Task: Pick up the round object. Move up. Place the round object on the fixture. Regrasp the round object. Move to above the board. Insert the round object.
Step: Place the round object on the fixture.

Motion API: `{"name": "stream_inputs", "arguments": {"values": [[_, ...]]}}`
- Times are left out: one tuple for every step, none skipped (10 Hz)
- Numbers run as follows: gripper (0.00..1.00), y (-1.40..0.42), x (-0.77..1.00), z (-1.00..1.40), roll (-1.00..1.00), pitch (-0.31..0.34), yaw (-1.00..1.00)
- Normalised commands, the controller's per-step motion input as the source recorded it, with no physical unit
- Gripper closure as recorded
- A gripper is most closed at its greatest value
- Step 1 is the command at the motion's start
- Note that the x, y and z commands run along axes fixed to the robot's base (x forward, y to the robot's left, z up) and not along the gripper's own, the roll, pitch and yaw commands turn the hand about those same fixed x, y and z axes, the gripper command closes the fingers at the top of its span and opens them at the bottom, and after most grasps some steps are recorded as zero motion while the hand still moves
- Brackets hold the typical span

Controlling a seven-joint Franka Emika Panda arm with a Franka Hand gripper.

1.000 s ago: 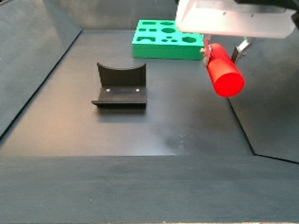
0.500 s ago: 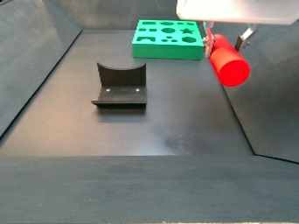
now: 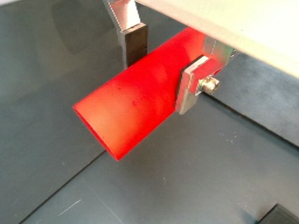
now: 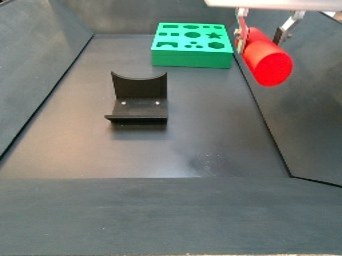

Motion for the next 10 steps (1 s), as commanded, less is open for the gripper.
{"name": "stream_inputs", "arguments": {"values": [[1.0, -0.01, -0.03, 0.42, -0.21, -0.019, -0.04], [1.0, -0.01, -0.03, 0.32, -0.21, -0.024, -0.05], [1.0, 0.0, -0.03, 0.24, -0.2, -0.019, -0.05], [1.0, -0.19, 1.0, 0.33, 0.0, -0.097, 0.07], [1.0, -0.19, 1.0, 0.31, 0.01, -0.071, 0.06], [1.0, -0.17, 1.0, 0.26, 0.01, 0.014, 0.06], [1.0, -0.16, 1.0, 0.25, 0.01, 0.041, 0.06], [1.0, -0.13, 1.0, 0.21, 0.02, 0.103, 0.04], [1.0, -0.12, 1.0, 0.2, 0.02, 0.122, 0.04], [1.0, -0.1, 1.0, 0.16, 0.02, 0.148, 0.03]]}}
